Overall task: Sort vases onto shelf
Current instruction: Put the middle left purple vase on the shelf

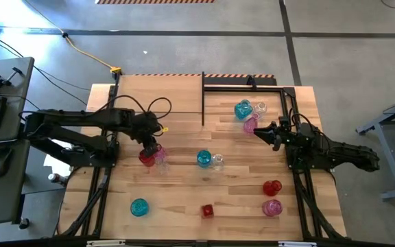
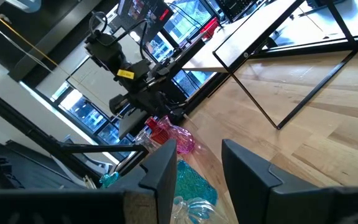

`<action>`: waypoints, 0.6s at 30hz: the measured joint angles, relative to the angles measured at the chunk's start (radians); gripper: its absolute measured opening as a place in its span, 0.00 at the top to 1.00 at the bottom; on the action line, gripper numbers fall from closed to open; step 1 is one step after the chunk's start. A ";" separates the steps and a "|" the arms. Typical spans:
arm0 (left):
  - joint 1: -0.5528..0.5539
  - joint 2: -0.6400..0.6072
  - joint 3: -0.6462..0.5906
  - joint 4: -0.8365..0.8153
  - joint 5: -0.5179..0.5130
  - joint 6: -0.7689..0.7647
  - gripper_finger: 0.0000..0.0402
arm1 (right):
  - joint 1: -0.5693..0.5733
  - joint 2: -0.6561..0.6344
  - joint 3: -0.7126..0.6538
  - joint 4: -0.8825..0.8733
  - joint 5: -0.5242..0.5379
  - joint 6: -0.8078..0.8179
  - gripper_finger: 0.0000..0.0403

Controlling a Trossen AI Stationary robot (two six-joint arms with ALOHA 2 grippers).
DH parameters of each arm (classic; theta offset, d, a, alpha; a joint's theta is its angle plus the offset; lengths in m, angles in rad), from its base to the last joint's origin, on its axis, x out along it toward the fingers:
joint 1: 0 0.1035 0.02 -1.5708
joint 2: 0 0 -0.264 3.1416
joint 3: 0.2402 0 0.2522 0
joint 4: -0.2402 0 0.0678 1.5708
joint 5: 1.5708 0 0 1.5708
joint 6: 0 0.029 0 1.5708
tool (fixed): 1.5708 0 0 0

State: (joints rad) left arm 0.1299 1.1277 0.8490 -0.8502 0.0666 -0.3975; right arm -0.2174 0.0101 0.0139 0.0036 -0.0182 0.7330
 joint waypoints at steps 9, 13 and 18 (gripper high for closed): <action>0.000 0.054 0.000 0.002 -0.001 -0.012 0.71 | 0.000 0.000 0.000 0.000 0.000 0.000 0.71; 0.000 0.069 0.000 0.002 -0.002 -0.012 0.69 | 0.000 0.000 0.000 0.000 0.000 0.000 0.71; 0.000 0.085 0.000 0.001 -0.002 -0.012 0.67 | 0.000 0.000 0.000 0.000 0.000 0.000 0.71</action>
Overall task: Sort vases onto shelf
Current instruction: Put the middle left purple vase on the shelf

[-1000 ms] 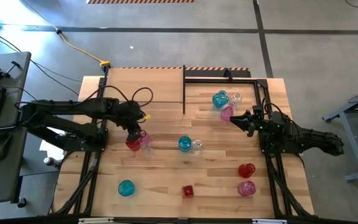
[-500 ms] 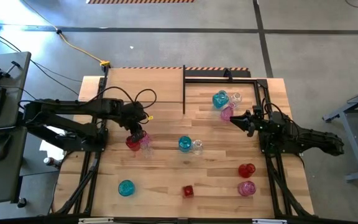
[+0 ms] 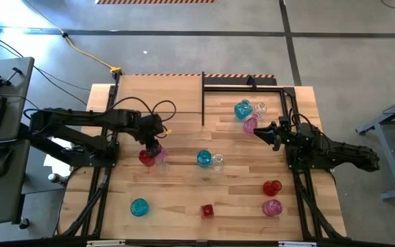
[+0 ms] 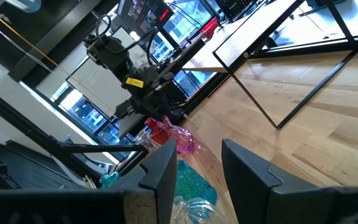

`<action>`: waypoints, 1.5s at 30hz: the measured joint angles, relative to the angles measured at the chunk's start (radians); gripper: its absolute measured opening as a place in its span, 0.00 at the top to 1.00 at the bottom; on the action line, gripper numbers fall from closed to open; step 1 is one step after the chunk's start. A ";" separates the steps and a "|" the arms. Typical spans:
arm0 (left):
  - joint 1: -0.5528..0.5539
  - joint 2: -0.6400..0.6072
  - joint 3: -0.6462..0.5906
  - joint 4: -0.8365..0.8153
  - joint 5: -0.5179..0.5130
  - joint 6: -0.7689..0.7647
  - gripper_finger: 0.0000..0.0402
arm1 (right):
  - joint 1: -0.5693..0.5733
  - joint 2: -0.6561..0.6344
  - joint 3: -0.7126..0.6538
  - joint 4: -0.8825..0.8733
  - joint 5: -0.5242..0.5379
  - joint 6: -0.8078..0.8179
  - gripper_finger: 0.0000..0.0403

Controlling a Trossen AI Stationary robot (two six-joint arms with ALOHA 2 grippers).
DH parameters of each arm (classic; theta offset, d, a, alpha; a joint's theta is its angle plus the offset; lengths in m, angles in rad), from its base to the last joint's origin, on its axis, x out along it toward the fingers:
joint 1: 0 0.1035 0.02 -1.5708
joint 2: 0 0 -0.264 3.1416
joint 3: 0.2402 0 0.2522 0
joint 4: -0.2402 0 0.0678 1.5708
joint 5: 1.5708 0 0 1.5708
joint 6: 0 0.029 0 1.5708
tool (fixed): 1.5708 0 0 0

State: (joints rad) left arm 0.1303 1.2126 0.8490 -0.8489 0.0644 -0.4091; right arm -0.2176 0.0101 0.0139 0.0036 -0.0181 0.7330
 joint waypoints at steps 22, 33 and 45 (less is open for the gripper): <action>-0.001 0.031 0.001 0.003 0.005 0.011 0.94 | 0.000 0.000 0.000 0.000 0.000 0.000 0.71; 0.000 0.010 -0.001 -0.008 -0.014 0.029 0.96 | 0.000 0.000 0.000 0.000 0.000 0.000 0.71; 0.000 -0.038 0.093 -0.140 -0.017 0.048 0.96 | 0.000 0.000 0.000 0.000 0.000 0.000 0.71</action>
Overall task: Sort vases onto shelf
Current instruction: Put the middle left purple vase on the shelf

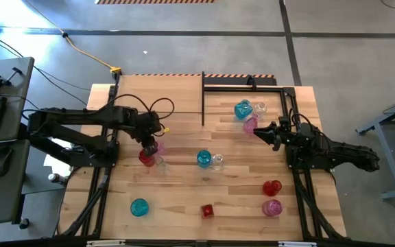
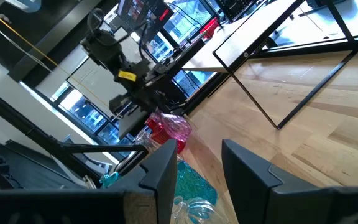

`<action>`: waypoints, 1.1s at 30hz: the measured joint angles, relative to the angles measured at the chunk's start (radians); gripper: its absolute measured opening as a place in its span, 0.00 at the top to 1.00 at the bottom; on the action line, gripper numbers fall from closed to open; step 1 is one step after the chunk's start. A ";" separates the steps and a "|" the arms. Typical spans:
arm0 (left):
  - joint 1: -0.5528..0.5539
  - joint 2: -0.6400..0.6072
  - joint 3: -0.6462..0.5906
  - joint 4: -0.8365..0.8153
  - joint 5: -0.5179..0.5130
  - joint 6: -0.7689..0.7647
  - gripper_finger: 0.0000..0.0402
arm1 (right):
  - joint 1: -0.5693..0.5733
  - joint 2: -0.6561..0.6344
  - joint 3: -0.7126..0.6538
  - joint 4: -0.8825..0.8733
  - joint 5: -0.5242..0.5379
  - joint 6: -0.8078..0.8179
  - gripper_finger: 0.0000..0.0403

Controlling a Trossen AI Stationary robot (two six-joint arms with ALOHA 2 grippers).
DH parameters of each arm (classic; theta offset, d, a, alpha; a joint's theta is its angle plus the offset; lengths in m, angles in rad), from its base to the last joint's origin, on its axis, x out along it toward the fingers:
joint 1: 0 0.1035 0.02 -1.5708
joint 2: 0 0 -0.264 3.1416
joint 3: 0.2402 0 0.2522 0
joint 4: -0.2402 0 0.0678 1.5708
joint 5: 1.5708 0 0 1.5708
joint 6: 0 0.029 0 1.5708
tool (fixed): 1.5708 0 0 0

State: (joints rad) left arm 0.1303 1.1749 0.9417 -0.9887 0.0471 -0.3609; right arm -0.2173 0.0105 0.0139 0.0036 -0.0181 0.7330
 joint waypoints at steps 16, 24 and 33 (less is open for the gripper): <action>0.055 -0.001 0.232 -0.288 -0.034 0.097 0.96 | 0.000 0.000 0.000 0.000 0.000 0.000 0.71; 0.117 -0.001 0.353 -0.444 -0.036 0.158 0.95 | 0.000 0.000 0.000 0.000 0.000 0.000 0.71; 0.224 -0.001 0.465 -0.504 -0.088 0.245 0.94 | 0.000 0.000 0.000 0.000 0.000 0.000 0.71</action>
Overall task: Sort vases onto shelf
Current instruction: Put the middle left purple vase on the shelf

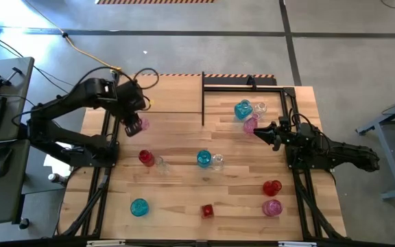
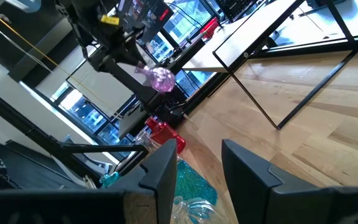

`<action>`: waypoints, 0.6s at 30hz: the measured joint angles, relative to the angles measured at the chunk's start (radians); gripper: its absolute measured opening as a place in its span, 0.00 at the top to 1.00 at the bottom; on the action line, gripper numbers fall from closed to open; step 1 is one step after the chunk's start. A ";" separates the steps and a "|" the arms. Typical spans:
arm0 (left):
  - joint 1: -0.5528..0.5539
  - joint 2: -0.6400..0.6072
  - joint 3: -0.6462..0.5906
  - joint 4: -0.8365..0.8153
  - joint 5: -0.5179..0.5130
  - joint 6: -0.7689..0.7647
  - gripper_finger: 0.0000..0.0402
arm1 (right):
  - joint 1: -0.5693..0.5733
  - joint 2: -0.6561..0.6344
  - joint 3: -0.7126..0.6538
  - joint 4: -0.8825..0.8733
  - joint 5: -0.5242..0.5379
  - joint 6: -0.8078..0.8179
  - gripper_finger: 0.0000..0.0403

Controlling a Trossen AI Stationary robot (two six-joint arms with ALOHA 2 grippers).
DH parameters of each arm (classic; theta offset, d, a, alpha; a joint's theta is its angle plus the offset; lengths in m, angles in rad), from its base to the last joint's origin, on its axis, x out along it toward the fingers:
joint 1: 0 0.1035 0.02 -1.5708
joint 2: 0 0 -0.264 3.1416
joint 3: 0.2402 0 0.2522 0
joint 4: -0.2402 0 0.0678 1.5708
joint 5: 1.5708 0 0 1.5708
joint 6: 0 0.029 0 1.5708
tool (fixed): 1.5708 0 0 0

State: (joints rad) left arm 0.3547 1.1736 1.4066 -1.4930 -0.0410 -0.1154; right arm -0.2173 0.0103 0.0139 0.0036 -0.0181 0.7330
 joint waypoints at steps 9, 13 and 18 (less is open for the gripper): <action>0.146 0.000 0.019 0.007 -0.058 0.078 0.94 | 0.000 0.000 0.000 0.000 0.000 0.000 0.71; 0.227 0.000 0.019 0.049 -0.061 0.114 0.94 | 0.000 0.000 0.000 0.000 0.000 0.000 0.71; 0.321 0.002 0.020 0.105 -0.061 0.150 0.94 | 0.000 0.000 0.000 0.000 0.000 0.000 0.71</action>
State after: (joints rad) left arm 0.6759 1.1760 1.4265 -1.3878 -0.1024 0.0351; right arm -0.2173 0.0105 0.0139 0.0036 -0.0185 0.7330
